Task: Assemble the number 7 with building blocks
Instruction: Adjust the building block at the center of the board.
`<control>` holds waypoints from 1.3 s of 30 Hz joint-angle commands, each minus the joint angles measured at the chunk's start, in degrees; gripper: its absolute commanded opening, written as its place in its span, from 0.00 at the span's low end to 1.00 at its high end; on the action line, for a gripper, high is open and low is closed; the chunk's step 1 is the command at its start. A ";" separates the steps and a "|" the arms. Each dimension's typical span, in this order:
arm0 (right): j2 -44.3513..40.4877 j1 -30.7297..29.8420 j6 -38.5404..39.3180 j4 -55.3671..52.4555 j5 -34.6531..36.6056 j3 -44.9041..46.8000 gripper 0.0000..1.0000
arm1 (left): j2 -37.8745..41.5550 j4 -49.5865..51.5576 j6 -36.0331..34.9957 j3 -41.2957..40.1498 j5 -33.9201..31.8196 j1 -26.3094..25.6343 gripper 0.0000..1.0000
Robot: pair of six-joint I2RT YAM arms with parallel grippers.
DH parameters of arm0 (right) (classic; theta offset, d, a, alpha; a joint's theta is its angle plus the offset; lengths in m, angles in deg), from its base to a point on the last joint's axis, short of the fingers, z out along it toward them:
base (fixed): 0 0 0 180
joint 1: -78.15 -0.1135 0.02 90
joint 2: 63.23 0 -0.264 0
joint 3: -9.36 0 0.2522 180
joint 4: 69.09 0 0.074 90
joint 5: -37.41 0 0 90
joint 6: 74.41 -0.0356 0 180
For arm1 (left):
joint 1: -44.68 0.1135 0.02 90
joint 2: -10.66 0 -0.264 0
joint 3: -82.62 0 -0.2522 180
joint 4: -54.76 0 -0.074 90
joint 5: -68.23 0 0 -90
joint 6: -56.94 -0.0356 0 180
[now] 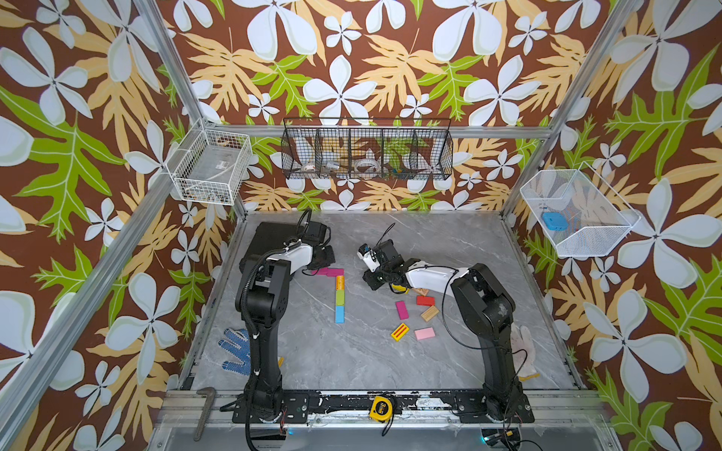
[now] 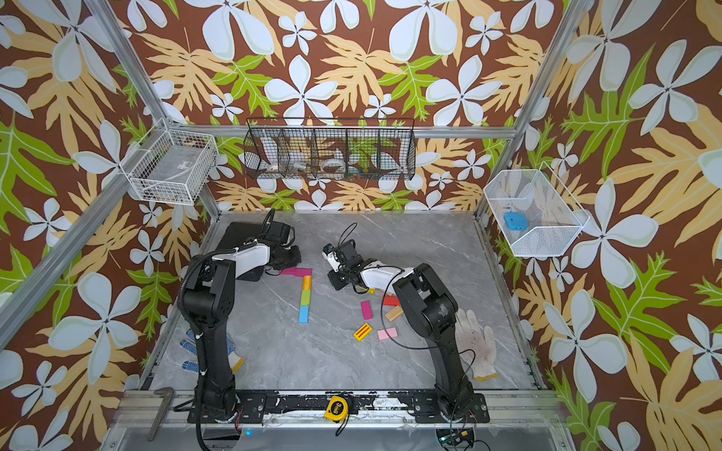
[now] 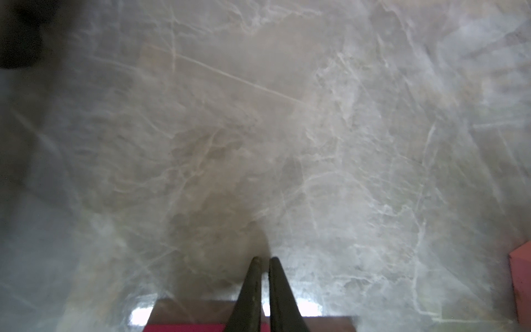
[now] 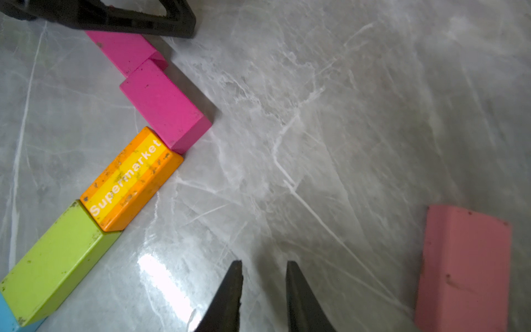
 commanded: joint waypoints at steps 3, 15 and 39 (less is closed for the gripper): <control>0.17 -0.01 -0.49 1.31 -0.63 0.00 0.28 | 0.94 0.87 -0.26 -0.53 -0.70 -0.05 0.11; 0.25 0.04 -0.71 1.40 -0.83 -0.05 0.28 | 1.45 0.89 -0.30 -1.06 -0.90 0.02 0.11; 0.25 0.06 -0.80 1.75 -1.33 0.01 0.28 | 2.09 0.86 -0.49 -1.92 -1.17 -0.01 0.11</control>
